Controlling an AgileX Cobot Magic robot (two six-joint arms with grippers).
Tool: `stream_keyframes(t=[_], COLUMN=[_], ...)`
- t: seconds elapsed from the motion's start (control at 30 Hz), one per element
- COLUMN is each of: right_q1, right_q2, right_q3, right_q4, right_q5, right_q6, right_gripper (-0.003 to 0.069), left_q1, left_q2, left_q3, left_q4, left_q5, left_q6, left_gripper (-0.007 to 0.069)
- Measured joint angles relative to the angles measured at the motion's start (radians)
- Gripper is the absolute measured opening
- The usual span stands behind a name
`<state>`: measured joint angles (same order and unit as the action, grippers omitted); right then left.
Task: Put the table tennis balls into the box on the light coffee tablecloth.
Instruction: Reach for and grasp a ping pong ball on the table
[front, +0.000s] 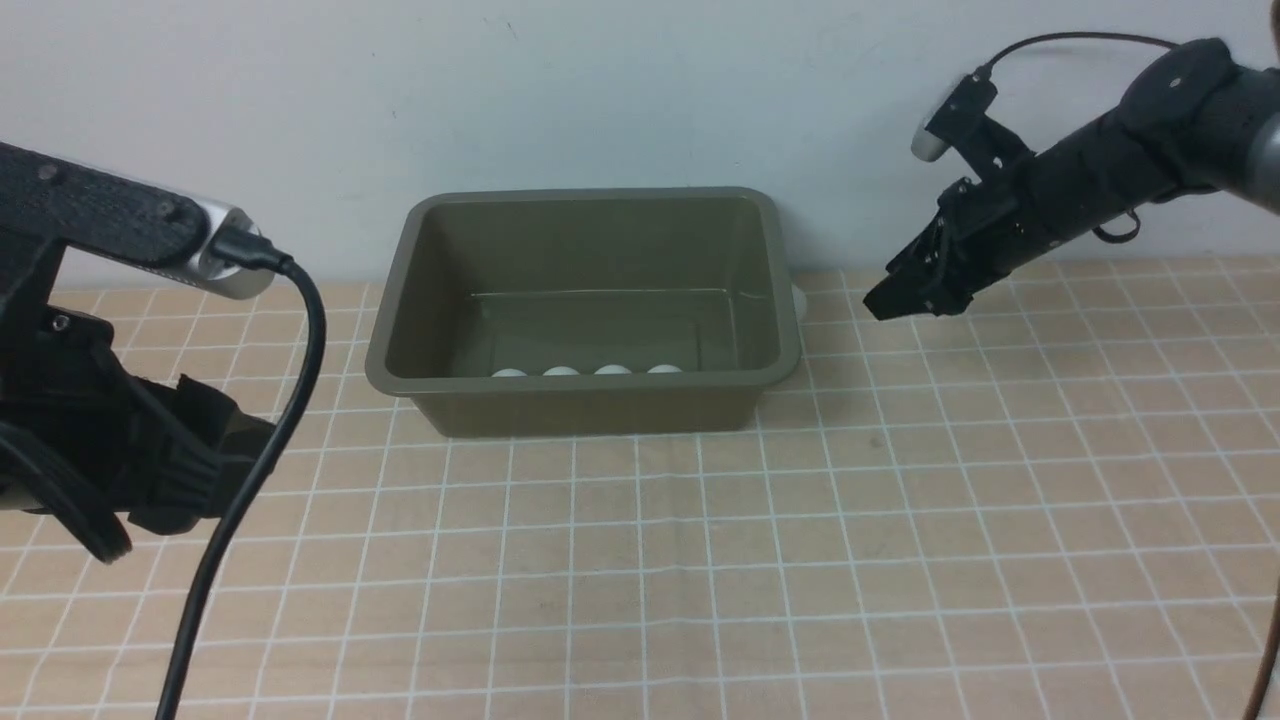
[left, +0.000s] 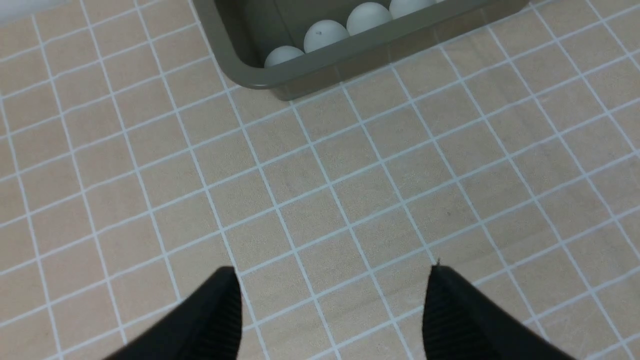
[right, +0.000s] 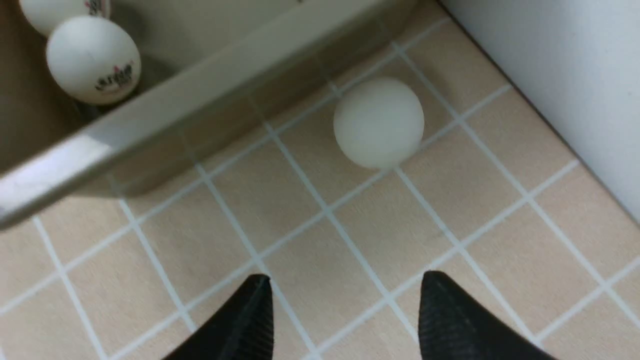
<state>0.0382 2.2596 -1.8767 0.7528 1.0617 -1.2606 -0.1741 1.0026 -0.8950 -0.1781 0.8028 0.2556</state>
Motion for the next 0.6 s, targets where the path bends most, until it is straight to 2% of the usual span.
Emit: stream_keyframes(t=[0.07,0.27,0.43,0.6], right_q1=[0.0,0.006,0.025,0.049], right_q2=[0.0,0.01,0.032,0.072], right_q3=[0.0,0.0,-0.001,-0.001], right_q4=[0.012,0.045,0.05,0.054], right_q5=[0.004,-0.006,-0.031,-0.082], right_q6=[-0.01,-0.199,-0.281,-0.318], right_gripper=[0.0365,0.0368,0.0386,0.0449], left_q1=[0.0,0.0,0.0,0.0], left_q2=[0.0,0.0,0.0,0.0], left_q3=[0.0,0.0,0.0,0.0], left_q4=[0.0,0.0,0.0,0.0], left_q5=[0.0,0.0,0.0,0.0], left_q6=[0.001,0.007,0.008,0.009], left_gripper=[0.0404,0.0404,0.0404,0.0404])
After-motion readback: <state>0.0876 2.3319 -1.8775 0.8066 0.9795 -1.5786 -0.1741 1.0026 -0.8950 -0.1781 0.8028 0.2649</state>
